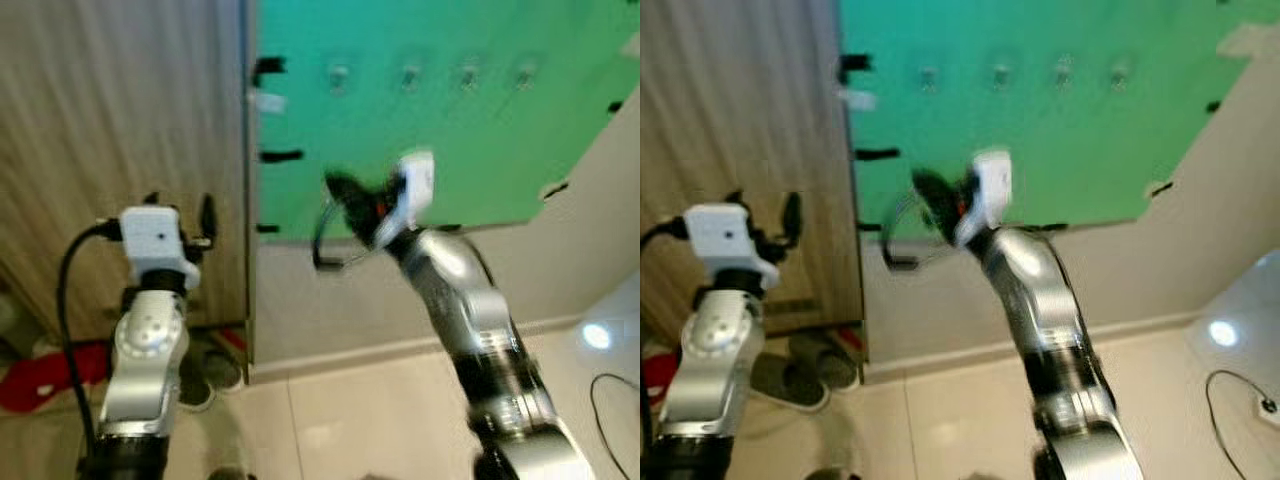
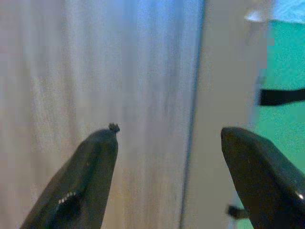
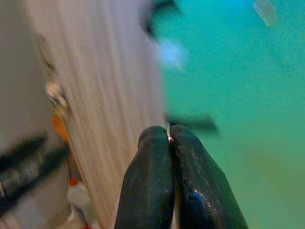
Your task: Hang keys on a hook
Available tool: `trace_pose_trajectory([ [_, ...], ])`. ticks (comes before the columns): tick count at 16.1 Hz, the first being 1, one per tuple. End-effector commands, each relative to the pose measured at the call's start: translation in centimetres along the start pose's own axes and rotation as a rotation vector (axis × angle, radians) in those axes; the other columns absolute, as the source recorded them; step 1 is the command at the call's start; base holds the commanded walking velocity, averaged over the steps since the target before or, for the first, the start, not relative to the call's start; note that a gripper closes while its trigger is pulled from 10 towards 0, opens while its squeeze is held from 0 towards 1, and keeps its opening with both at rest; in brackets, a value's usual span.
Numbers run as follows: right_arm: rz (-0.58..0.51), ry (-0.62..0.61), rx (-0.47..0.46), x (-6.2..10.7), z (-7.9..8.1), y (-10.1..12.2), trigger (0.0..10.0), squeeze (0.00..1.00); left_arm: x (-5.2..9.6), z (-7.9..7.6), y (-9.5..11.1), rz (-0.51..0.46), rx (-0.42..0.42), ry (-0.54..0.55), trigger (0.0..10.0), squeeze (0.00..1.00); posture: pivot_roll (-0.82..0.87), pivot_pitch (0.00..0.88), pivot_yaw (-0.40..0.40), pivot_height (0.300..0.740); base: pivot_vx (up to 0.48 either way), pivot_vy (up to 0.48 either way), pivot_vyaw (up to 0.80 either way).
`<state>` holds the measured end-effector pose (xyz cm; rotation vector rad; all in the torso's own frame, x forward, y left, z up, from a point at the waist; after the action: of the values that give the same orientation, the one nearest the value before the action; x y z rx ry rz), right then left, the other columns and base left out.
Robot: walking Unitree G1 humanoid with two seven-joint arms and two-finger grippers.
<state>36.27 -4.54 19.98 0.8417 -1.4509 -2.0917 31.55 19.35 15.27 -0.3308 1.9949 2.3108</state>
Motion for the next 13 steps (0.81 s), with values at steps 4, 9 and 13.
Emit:
trace_pose_trajectory([
  [4, -0.005, -0.154, 0.209, 1.7, -2.6, 1.2, 10.0, 0.0, 0.1, -1.6, -0.6, 0.029, -0.02, -0.064, 10.0, 0.0, 0.0, 0.009, -0.096, 0.74, 0.0, 0.0, 0.0],
  [9, -0.016, -0.517, 0.446, 14.9, -2.7, -1.0, 10.0, 0.0, 5.0, -0.5, 0.5, 0.045, 0.014, -0.123, 10.0, 0.0, -0.01, 0.023, -0.103, 0.74, 0.0, 0.0, 0.0],
  [13, 0.009, -0.646, 0.531, 21.0, -1.2, -2.3, 10.0, 0.0, 8.2, -0.2, 2.8, -0.066, 0.021, -0.163, 10.0, 0.0, -0.04, 0.026, -0.085, 0.74, 0.0, 0.0, 0.0],
])
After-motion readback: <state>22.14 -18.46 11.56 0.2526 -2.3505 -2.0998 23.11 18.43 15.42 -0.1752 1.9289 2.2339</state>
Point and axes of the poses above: a point about 5 cm out from each wrist's last joint towards the gripper, its own x axis pointing back from the gripper into the wrist, its own y axis along the axis of the wrist's last joint, z = x × y, the point moved 3 cm from there along -x, pointing out of the wrist towards the gripper, and after that the axes turned 2 degrees about -x, right-handed, at the moved point
